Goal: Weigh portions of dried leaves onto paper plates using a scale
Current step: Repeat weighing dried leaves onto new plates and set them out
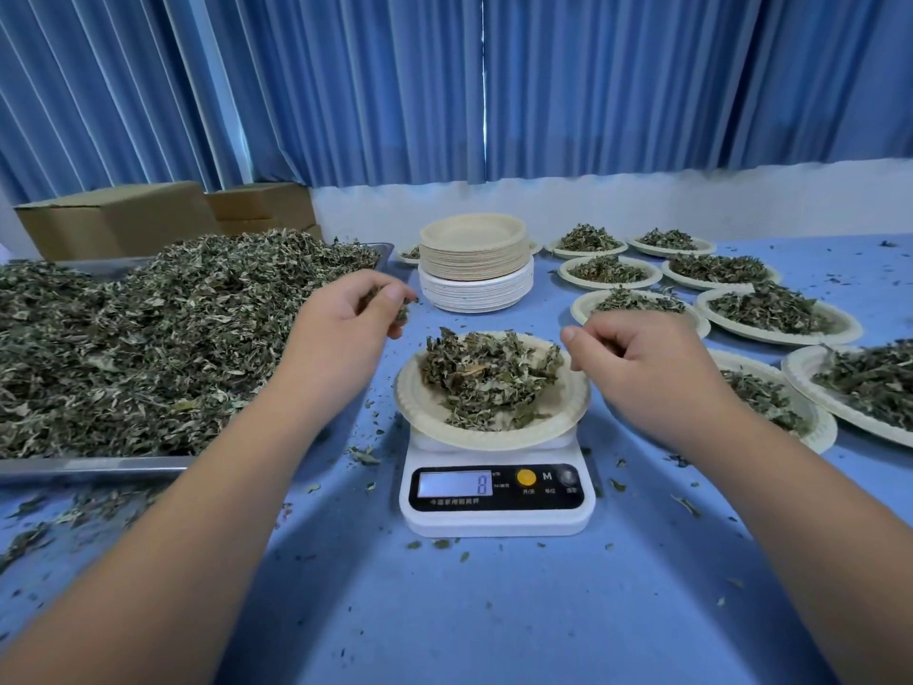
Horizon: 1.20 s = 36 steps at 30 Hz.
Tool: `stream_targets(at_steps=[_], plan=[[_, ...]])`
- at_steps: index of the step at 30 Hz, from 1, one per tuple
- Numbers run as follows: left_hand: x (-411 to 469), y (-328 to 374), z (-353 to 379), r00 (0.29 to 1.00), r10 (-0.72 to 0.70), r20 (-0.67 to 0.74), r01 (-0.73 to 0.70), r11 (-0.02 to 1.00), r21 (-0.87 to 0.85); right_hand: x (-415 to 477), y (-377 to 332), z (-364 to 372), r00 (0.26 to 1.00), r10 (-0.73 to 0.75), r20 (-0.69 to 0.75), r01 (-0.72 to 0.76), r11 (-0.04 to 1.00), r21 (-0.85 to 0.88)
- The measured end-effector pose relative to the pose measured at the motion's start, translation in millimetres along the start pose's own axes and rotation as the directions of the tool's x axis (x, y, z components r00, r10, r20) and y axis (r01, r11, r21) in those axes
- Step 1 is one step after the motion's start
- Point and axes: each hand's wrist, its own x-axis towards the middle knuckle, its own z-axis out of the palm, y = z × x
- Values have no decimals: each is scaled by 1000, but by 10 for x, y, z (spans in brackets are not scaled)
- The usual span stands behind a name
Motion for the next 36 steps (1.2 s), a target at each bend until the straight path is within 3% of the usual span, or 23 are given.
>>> stream_targets(at_steps=[6, 11, 17, 19, 22, 27, 29, 32, 36], plan=[[38, -232, -322, 991, -48, -129, 89, 938, 335, -6, 3, 8, 1000, -14, -15, 14, 1000, -3], [100, -425, -573, 943, -135, -304, 250, 890, 381, -9, 6, -3, 1000, -13, -16, 13, 1000, -7], [64, -482, -540, 943, -274, -187, 331, 746, 578, -12, 7, -7, 1000, 9, -23, -9, 1000, -15], [21, -352, -431, 975, -171, -142, 221, 806, 549, -9, 18, -7, 1000, 16, -25, -16, 1000, -19], [-74, -85, -236, 998, 69, -12, -58, 904, 424, -5, 23, -9, 1000, 15, -25, -16, 1000, -20], [-234, 258, 129, 910, 294, 291, -372, 890, 264, -2, 14, -15, 1000, -1, -31, 1, 1000, -13], [-192, 332, 232, 853, 296, 430, -441, 850, 289, -4, 5, -13, 999, -18, -31, 17, 1000, -12], [-94, 389, 334, 778, 179, 602, -481, 786, 388, -2, -1, -17, 999, -26, -35, 26, 1000, 3], [0, 416, 409, 729, 31, 684, -466, 755, 462, 7, 6, -18, 999, -32, -38, 32, 999, 6]])
